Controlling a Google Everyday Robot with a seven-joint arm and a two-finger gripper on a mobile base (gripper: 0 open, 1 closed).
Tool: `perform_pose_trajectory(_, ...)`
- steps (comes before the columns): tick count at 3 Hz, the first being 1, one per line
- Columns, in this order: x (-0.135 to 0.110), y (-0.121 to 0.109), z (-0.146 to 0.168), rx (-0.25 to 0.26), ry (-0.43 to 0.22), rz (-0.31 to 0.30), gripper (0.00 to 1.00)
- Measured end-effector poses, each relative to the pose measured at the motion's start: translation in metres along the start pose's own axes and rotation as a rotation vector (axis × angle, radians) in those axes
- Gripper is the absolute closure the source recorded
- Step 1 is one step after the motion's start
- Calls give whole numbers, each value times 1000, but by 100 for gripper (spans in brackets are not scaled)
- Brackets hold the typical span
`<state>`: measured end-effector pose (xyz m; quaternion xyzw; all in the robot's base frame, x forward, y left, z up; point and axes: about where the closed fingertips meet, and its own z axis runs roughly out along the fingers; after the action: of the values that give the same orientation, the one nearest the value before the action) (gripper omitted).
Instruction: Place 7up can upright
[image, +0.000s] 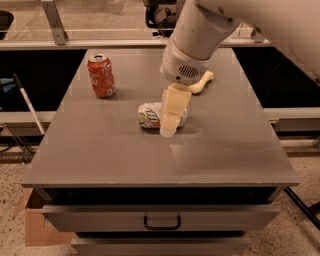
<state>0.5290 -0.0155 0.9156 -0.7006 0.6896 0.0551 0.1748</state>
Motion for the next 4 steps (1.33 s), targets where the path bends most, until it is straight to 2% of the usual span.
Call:
perform_pose_trajectory(1,-10,-7,27,-44,-18,-35,0)
perform_pose_trajectory(2,-12,-15,48,-72,-11,-39,0)
perform_pose_trajectory(3,-13,-20,68,-107,18,-42,25)
perform_pose_trajectory(4,-11,-18,77,-129,45,-43,56)
